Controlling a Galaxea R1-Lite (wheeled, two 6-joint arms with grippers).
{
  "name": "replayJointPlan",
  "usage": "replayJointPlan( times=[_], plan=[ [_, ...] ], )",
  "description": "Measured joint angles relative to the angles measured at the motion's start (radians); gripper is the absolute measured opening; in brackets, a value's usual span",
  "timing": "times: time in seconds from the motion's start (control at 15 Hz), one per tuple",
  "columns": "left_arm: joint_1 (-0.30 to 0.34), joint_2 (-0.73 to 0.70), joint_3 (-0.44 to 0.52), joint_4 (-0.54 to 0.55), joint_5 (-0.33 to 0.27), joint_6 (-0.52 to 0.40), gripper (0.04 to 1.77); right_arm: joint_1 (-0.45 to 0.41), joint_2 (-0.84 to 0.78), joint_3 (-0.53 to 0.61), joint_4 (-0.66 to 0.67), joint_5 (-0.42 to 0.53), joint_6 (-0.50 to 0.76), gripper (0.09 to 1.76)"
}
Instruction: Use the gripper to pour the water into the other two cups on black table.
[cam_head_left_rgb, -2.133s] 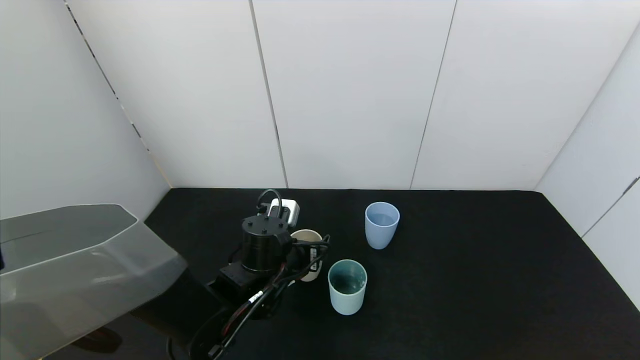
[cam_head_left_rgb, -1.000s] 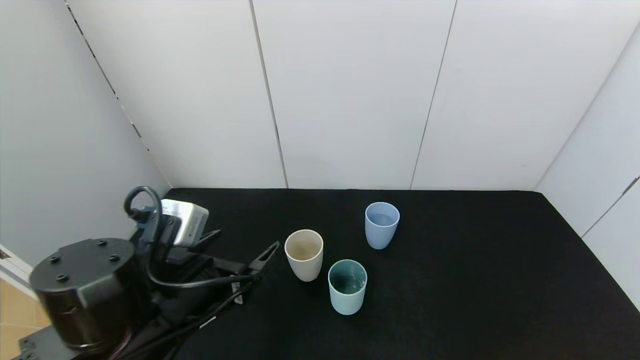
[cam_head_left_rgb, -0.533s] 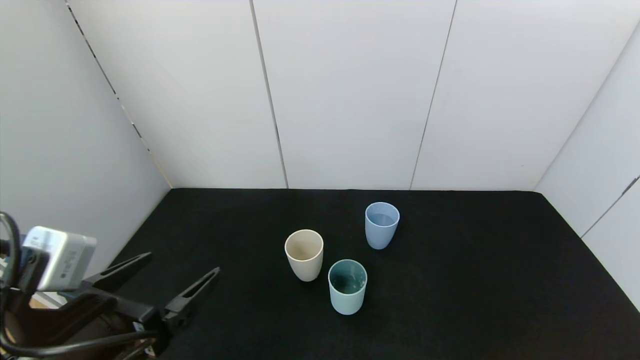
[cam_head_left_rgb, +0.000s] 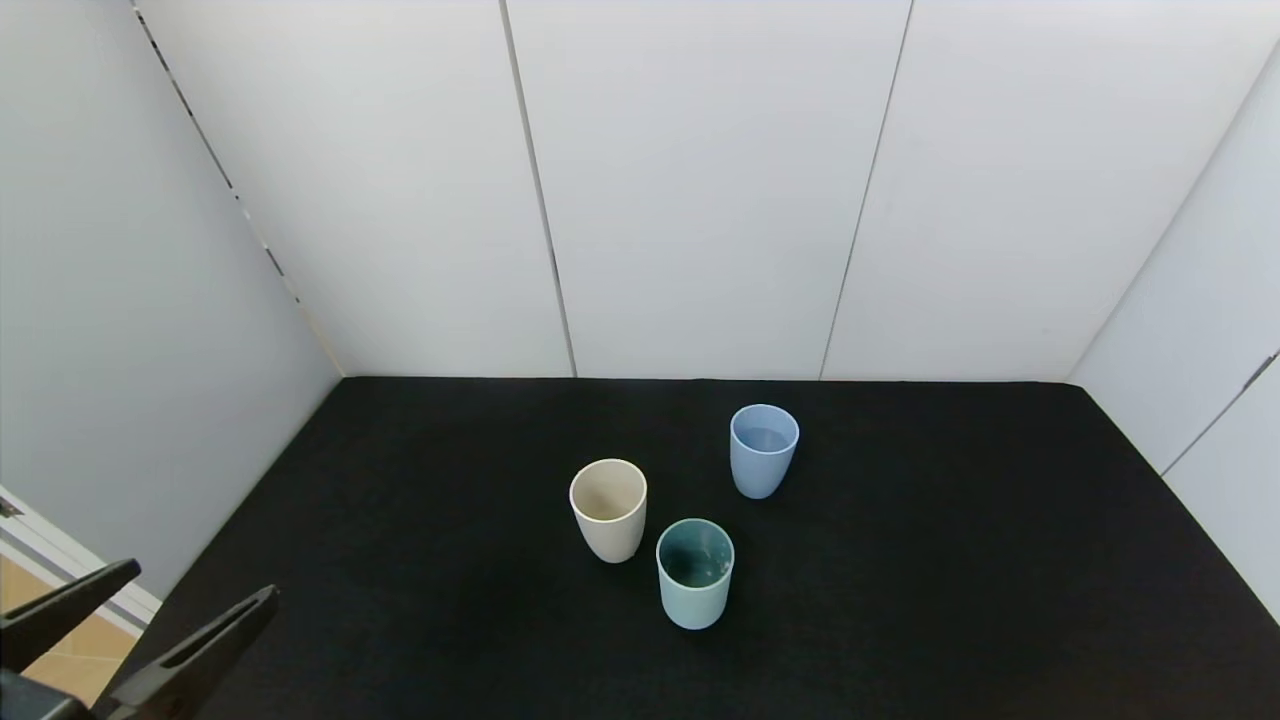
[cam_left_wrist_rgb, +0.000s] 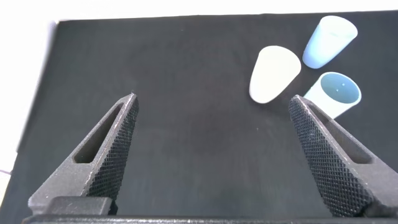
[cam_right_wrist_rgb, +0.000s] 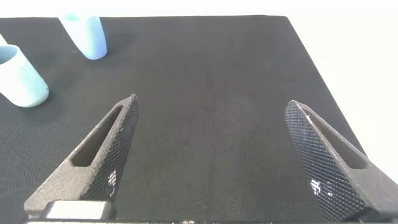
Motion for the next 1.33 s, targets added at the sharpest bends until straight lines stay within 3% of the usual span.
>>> replayJointPlan(
  times=[0.27,0.47,0.93,1.33],
  plan=[
    [0.122,-0.178,-0.025,0.166,-0.110,0.000,1.72,0.000,0.000,0.000,0.000,0.000,0.000,1.71],
    [0.167,-0.294,-0.030,0.241,-0.149,-0.001,1.72,0.000,0.000,0.000,0.000,0.000,0.001,1.71],
    [0.233,-0.516,0.003,0.371,-0.195,-0.004,1.72,0.000,0.000,0.000,0.000,0.000,0.000,1.71],
    [0.206,-0.656,0.073,0.385,-0.197,0.018,1.72,0.000,0.000,0.000,0.000,0.000,0.000,1.71]
  ],
)
